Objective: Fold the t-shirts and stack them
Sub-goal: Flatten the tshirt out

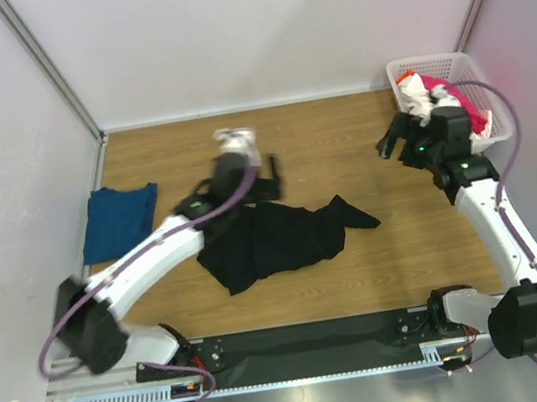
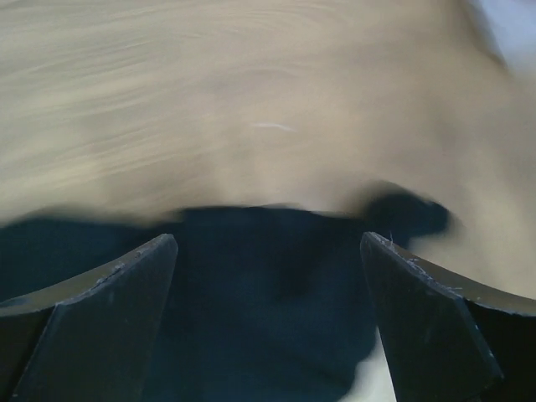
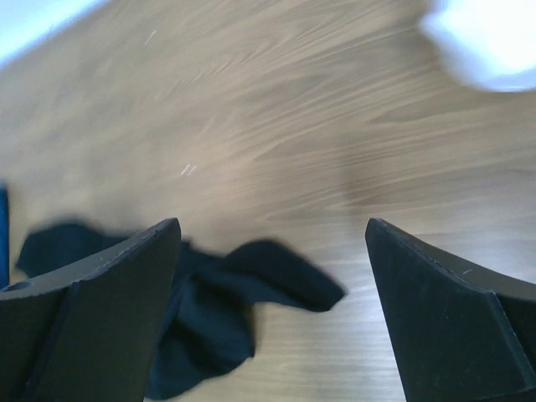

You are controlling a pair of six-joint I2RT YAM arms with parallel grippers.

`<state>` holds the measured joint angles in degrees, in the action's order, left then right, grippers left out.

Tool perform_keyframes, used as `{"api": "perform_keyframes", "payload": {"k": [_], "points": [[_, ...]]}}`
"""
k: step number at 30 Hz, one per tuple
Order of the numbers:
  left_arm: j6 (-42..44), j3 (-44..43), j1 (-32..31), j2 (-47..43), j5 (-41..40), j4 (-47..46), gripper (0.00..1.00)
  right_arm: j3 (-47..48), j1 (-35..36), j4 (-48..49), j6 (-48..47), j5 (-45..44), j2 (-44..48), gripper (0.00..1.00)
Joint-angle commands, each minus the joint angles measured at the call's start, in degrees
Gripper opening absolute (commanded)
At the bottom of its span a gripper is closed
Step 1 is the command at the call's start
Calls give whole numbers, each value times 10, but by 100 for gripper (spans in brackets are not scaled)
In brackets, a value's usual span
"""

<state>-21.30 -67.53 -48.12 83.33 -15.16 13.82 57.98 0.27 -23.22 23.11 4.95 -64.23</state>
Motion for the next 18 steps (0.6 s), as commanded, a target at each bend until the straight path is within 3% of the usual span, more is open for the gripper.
{"api": "perform_keyframes", "payload": {"k": [1,5,11,16,18], "points": [[-135,125,107,-128,-47,18,97,4,70,44,-37,-19,-12,100],[-203,236,231,-164,-12,-22,95,16,116,66,-31,-13,-61,100],[-243,314,324,-115,-2,-94,93,42,141,55,-30,-6,-92,100],[-238,339,348,-91,-2,-135,91,42,142,51,-32,-17,-86,100],[-235,354,348,-85,7,-186,86,42,142,52,-31,-20,-87,100]]}}
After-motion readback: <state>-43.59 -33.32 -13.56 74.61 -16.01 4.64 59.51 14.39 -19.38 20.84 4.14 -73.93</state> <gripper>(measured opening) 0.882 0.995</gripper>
